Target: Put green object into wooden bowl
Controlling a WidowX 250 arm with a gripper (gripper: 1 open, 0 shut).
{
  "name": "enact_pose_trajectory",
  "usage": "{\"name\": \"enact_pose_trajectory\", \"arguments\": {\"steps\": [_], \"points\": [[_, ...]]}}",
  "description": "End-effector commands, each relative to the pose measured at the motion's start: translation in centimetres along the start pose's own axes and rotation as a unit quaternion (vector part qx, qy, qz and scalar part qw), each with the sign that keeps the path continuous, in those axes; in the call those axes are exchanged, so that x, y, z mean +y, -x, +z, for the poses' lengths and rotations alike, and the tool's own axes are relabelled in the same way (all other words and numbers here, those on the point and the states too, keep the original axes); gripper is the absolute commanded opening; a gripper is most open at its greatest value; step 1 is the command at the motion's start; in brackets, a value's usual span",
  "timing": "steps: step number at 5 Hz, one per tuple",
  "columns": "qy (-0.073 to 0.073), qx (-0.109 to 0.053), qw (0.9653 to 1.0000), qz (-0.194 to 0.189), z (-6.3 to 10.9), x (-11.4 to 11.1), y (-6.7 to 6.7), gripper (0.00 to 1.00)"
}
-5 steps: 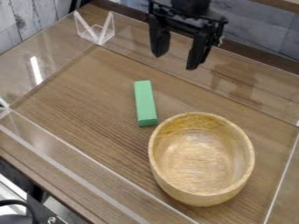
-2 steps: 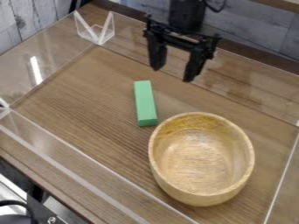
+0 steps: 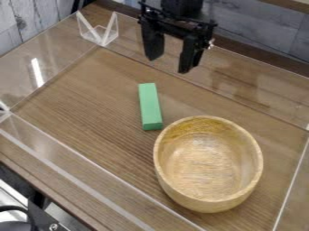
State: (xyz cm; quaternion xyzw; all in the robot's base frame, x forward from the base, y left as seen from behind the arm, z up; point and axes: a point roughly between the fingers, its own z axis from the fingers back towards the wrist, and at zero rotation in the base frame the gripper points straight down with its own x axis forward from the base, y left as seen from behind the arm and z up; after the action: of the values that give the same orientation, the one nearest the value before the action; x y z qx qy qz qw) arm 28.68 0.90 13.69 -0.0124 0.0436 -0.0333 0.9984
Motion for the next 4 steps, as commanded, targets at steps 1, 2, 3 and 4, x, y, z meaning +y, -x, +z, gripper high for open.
{"name": "enact_pose_trajectory", "arguments": {"steps": [1,2,3,4], "points": [[-0.006,-0.038,0.9991,0.018,2.1,0.5,-1.0,1.0],[-0.01,-0.034,0.999,0.028,1.6,0.6,-1.5,1.0],[-0.013,-0.033,0.9989,0.031,1.6,-0.3,-2.0,1.0],[-0.015,-0.026,0.9991,0.03,1.5,-1.2,-2.3,1.0]]}}
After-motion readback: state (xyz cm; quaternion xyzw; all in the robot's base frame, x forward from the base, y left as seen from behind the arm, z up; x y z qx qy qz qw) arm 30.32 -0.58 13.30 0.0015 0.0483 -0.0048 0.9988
